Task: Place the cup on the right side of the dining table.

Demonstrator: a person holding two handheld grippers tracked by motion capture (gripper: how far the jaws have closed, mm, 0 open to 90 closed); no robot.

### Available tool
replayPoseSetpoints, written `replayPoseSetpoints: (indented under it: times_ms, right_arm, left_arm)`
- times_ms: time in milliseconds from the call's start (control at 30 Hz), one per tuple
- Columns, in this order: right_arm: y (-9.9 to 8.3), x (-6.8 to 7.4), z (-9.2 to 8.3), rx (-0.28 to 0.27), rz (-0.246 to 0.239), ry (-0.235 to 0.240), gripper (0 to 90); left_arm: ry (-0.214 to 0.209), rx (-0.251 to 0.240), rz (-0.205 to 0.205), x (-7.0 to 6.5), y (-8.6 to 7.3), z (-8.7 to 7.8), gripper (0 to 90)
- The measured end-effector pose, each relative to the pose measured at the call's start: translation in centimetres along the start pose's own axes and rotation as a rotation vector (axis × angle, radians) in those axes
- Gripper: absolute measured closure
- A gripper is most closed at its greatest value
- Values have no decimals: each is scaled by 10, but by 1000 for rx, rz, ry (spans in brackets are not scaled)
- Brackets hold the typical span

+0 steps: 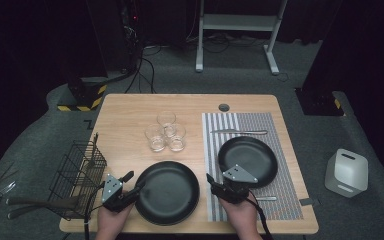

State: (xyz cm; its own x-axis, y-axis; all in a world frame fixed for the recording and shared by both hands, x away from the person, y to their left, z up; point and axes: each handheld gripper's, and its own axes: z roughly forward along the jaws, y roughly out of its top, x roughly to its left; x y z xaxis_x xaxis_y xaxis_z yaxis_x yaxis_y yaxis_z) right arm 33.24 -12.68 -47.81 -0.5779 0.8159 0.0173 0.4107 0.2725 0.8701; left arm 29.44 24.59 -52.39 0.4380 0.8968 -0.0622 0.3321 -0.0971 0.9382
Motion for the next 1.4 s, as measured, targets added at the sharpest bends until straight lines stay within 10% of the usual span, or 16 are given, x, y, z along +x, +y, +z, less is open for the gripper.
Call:
replayPoseSetpoints:
  times_ms: [567, 1400]
  right_arm:
    - [32, 21, 30, -30, -65, 46, 204]
    - [72, 22, 78, 5, -125, 31, 141]
  left_arm:
    - [-1, -2, -2, 0, 0, -1, 428]
    - [-27, 6, -23, 3, 1, 0, 416]
